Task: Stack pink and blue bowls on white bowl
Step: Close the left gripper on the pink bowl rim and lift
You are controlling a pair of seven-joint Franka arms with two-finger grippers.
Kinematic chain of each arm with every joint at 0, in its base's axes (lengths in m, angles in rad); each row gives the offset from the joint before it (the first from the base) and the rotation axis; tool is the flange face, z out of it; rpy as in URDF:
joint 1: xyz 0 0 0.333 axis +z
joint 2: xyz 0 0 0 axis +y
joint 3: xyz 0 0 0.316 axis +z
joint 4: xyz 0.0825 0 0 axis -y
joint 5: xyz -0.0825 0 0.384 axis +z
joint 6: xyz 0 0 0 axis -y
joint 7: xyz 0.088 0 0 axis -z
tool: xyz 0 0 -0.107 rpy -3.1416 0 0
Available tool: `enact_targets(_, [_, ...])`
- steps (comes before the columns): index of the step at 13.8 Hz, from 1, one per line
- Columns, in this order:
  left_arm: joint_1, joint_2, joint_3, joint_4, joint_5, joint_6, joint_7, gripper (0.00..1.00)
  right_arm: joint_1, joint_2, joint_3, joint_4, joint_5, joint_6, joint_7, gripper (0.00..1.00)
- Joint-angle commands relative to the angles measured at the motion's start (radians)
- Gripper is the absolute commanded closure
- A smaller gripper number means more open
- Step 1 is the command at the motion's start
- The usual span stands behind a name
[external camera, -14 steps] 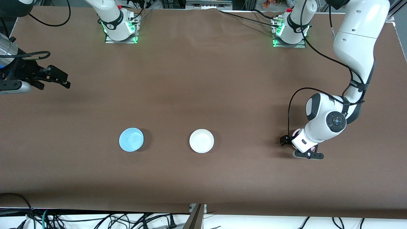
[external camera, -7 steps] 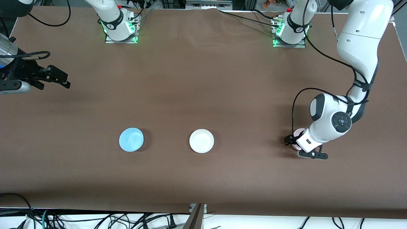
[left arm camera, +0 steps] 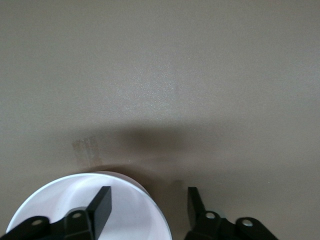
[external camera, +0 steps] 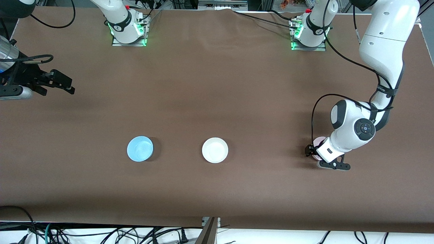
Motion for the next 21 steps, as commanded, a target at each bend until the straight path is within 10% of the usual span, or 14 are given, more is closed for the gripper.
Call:
enact_targets(1, [0.011,-0.019,-0.007,-0.022,0.021,0.014,0.01,0.39,-0.002,-0.008,-0.006,0.007,0.007,-0.018,-0.004,0.0])
enact_targets(21, [0.002,-0.022,-0.004,-0.011,0.027,0.014,-0.003,1.0,-0.001,-0.007,-0.018,0.019,0.001,-0.016,-0.007,0.0])
